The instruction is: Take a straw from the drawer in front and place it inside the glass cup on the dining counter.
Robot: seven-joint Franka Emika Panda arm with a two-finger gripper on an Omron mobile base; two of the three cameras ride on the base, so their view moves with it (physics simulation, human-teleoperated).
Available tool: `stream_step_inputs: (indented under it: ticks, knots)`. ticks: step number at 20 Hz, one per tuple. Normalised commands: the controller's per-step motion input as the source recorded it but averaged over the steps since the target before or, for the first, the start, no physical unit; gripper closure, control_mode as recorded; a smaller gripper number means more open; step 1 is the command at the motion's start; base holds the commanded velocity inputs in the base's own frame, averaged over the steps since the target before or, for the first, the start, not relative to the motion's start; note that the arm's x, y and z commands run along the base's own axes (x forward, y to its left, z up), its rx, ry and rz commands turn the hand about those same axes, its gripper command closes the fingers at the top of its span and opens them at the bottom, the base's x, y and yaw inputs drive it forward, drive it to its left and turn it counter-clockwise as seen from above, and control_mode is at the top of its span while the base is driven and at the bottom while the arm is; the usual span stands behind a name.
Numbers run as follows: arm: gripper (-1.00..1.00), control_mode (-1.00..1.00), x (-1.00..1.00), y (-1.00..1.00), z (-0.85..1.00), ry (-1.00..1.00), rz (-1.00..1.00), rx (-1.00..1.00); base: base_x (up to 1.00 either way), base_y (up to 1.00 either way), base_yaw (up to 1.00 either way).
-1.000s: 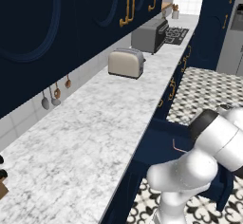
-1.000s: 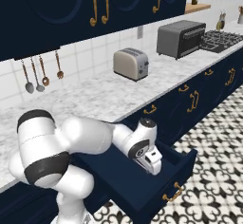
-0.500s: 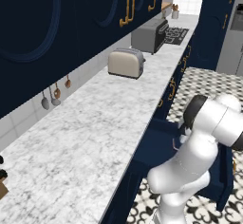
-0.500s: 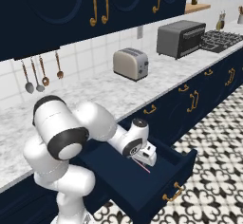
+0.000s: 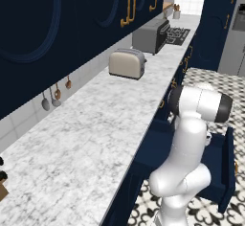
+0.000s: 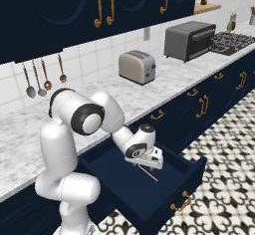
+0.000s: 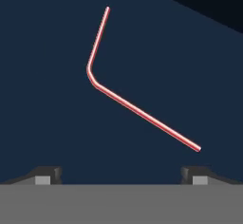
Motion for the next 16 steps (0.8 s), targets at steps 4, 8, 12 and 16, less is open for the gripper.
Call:
stream_step_inputs:
  ticks: [4, 8, 12, 16]
  knots:
    - [-1.0, -1.0, 0.22, 0.04, -0.41, 0.0, 0.18, 0.0, 0.0, 0.0, 0.0]
    - [-1.0, -1.0, 0.07, 0.08, -0.27, -0.05, 0.15, 0.0, 0.0, 0.0, 0.0]
    - [-1.0, -1.0, 0.14, 0.02, -0.08, -0.01, 0.11, -0.03, 0.0, 0.0, 0.0]
    - [-1.0, -1.0, 0.22, 0.0, -0.06, 0.0, 0.11, -0.09, 0.0, 0.0, 0.0]
